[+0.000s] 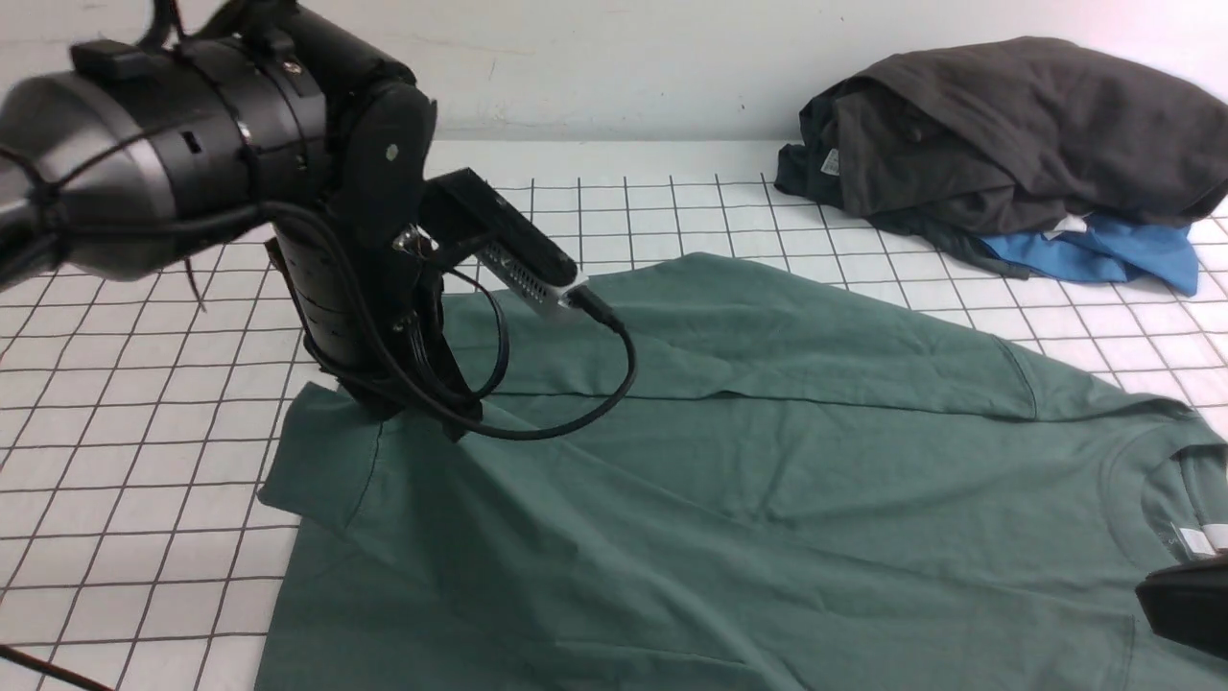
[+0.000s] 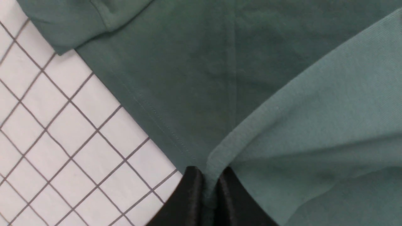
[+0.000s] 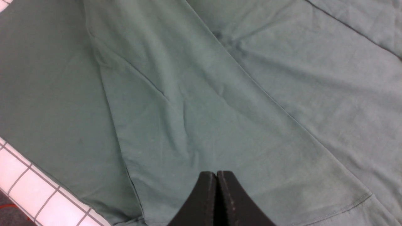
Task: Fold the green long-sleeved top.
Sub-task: Use the left arm to drag and place the cuff at the centered position on the left edge of the fabric, then use the left arm to clamp the cuff farthest from it
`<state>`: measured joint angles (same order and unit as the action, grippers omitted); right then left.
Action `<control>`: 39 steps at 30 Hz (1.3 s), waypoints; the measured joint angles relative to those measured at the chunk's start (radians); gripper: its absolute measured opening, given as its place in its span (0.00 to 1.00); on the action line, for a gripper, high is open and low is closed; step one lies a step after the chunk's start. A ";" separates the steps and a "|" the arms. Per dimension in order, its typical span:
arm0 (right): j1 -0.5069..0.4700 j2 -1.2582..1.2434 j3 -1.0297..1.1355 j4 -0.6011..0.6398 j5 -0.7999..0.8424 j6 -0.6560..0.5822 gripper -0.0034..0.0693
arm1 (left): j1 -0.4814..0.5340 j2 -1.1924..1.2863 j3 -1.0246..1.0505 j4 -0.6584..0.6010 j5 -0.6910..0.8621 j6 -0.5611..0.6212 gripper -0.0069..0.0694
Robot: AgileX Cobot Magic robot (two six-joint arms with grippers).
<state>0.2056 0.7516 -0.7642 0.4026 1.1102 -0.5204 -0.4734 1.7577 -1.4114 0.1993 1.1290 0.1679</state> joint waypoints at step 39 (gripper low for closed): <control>0.000 0.591 -0.289 -0.110 -0.109 0.145 0.03 | 0.395 0.512 -0.399 -0.271 -0.252 -0.096 0.67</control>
<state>0.2056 1.3421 -1.0534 0.2924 1.0013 -0.3758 -0.0787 2.2697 -1.8099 -0.0719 0.8773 0.0715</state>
